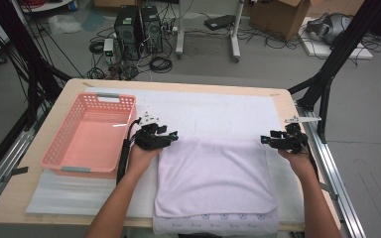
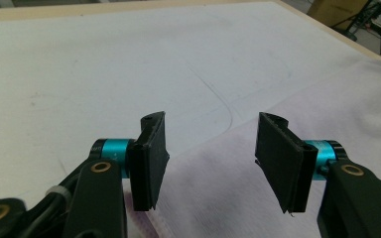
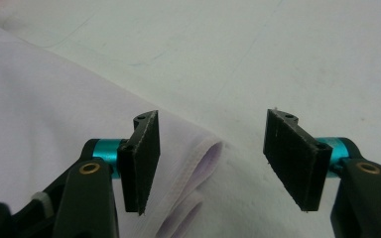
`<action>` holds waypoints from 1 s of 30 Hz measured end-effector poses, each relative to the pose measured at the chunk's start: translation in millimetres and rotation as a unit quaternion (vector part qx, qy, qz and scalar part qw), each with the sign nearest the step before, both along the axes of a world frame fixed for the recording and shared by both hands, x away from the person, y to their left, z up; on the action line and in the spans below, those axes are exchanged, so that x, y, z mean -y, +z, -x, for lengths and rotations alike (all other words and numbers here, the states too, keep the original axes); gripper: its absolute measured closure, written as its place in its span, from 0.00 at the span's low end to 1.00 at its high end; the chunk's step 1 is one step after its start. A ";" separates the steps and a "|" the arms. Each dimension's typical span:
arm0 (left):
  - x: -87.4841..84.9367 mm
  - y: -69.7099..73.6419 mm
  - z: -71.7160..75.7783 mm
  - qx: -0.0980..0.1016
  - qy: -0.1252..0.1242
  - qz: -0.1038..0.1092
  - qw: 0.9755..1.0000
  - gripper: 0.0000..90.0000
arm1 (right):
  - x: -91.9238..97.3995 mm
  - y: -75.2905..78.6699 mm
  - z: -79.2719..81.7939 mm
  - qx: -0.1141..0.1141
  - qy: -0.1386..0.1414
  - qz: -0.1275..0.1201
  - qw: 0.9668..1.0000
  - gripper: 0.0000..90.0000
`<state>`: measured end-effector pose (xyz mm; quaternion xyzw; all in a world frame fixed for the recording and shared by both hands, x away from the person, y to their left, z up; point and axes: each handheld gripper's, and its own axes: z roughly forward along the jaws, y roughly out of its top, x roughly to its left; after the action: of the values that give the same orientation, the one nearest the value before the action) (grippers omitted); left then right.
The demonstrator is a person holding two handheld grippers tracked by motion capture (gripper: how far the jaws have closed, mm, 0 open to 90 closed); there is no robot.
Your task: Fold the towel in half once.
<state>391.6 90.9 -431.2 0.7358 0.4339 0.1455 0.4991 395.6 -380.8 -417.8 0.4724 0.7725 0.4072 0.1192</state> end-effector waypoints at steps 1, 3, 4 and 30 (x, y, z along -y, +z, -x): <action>-0.1 -2.6 -2.5 -0.006 0.006 0.003 1.000 0.50 | -0.6 -3.7 -4.7 -0.008 0.004 0.000 1.000 0.42; -0.5 -7.3 -6.1 -0.016 0.014 0.002 1.000 0.49 | -3.7 -11.5 -11.7 -0.023 0.013 0.001 1.000 0.41; -0.9 -9.3 -7.4 -0.022 0.017 -0.001 1.000 0.48 | -6.0 -14.9 -13.8 -0.028 0.020 0.002 0.999 0.42; 2.8 20.4 -32.3 0.035 0.057 0.014 0.998 0.93 | -20.2 20.7 -17.9 0.133 -0.036 0.065 0.988 0.97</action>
<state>423.9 88.0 -410.8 0.6971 0.4595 0.1934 0.5153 413.5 -360.5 -397.1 0.4328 0.7572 0.4110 0.2655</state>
